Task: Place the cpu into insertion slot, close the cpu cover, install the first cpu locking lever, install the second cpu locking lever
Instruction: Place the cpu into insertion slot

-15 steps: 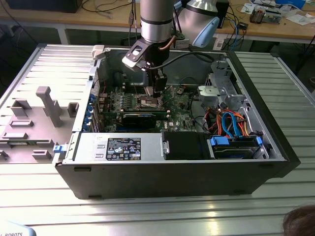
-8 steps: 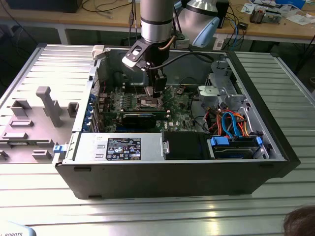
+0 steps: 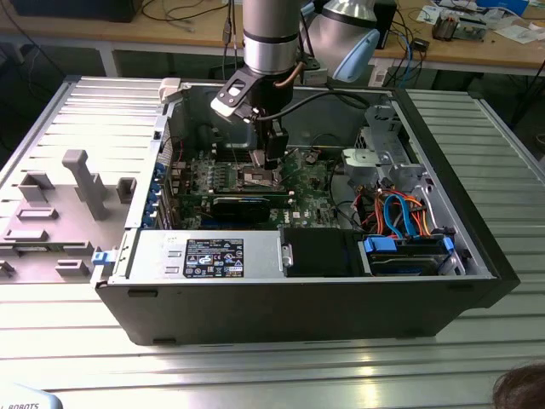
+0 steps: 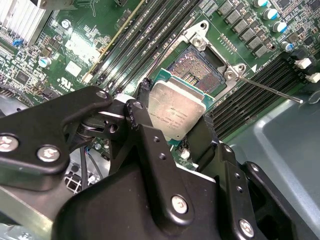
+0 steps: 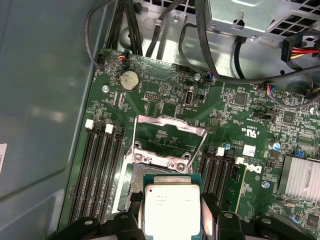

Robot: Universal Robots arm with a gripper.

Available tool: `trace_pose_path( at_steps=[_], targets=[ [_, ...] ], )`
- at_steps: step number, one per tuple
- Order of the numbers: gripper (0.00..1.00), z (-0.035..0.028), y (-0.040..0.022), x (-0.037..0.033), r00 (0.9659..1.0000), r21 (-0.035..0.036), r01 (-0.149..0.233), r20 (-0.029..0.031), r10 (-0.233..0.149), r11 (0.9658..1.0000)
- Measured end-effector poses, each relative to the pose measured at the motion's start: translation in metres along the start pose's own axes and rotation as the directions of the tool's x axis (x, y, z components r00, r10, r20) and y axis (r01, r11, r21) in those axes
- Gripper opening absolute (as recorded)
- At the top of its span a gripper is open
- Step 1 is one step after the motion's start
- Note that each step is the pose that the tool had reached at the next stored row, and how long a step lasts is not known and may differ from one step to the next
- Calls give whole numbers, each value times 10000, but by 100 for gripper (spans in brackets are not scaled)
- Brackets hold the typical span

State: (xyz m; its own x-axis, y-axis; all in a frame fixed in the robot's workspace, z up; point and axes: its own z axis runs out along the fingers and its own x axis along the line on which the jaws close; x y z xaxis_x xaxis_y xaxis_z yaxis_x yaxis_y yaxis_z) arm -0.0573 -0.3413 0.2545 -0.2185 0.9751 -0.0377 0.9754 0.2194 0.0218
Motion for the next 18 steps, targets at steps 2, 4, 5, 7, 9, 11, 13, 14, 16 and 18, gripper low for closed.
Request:
trace_pose_path(
  at_steps=[2,4,5,7,9,11,13,14,16,18],
  targets=[
    [55,1,0,0,10000,2,-29,4,29,10000],
    [55,2,0,0,10000,3,-53,5,53,10000],
    [55,3,0,0,10000,4,-69,7,69,10000],
    [55,5,0,0,10000,4,-96,9,96,10000],
    [55,6,0,0,9999,7,-139,11,139,9999],
    [55,8,0,0,9999,8,-168,13,168,9999],
    [55,10,0,0,9998,10,-211,15,211,9998],
    [55,11,0,0,9997,11,-227,16,227,9997],
    [55,13,0,0,9996,13,-273,19,273,9996],
    [55,15,0,1,9995,15,-312,20,312,9995]
  ],
)
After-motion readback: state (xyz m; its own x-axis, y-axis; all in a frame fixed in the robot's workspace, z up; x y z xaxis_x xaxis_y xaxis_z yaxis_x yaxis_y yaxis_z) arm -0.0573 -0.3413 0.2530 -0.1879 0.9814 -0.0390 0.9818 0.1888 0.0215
